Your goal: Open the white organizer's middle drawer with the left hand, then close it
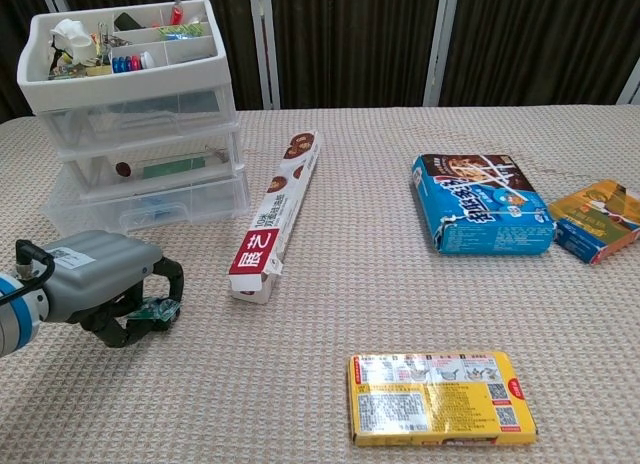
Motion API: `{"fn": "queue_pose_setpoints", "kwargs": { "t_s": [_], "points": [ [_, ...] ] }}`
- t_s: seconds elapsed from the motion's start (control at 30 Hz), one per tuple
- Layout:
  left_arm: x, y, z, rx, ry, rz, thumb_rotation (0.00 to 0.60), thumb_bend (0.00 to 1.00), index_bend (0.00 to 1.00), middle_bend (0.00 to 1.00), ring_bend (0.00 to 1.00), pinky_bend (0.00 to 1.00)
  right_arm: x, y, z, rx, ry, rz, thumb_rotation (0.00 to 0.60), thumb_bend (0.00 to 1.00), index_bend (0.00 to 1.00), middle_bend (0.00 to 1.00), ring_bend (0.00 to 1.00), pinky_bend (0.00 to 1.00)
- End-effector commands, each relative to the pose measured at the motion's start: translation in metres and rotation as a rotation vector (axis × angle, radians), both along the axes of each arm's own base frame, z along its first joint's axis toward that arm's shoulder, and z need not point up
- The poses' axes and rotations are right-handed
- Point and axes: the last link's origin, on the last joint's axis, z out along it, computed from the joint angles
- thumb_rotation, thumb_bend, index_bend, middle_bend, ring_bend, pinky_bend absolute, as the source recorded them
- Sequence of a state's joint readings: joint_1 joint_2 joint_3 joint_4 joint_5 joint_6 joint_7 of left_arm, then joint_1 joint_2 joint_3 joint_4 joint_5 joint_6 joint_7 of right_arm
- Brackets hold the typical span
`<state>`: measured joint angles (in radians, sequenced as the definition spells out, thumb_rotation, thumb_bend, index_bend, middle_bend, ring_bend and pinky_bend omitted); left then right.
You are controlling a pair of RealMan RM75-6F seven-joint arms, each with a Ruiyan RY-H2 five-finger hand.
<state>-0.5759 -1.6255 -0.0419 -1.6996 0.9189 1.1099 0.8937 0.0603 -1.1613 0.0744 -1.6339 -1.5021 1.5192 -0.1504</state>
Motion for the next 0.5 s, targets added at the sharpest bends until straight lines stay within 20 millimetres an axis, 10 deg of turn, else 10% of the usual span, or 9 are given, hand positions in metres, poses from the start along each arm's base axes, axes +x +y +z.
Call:
{"fn": "queue_pose_setpoints", "kwargs": {
  "t_s": [0.03, 0.5],
  "points": [
    [0.0, -0.002, 0.0, -0.001, -0.003, -0.005, 0.6, 0.67, 0.66, 0.97, 0.86, 0.71, 0.0, 0.0, 0.0, 0.0, 0.0, 0.0, 0.6, 0.0, 0.06, 0.0, 0.0, 0.0],
    [0.04, -0.012, 0.045, 0.052, -0.159, -0.131, 0.6, 0.67, 0.68, 0.97, 0.86, 0.71, 0.0, 0.0, 0.0, -0.001, 0.001, 0.0, 0.6, 0.0, 0.06, 0.0, 0.0, 0.0]
  ]
}}
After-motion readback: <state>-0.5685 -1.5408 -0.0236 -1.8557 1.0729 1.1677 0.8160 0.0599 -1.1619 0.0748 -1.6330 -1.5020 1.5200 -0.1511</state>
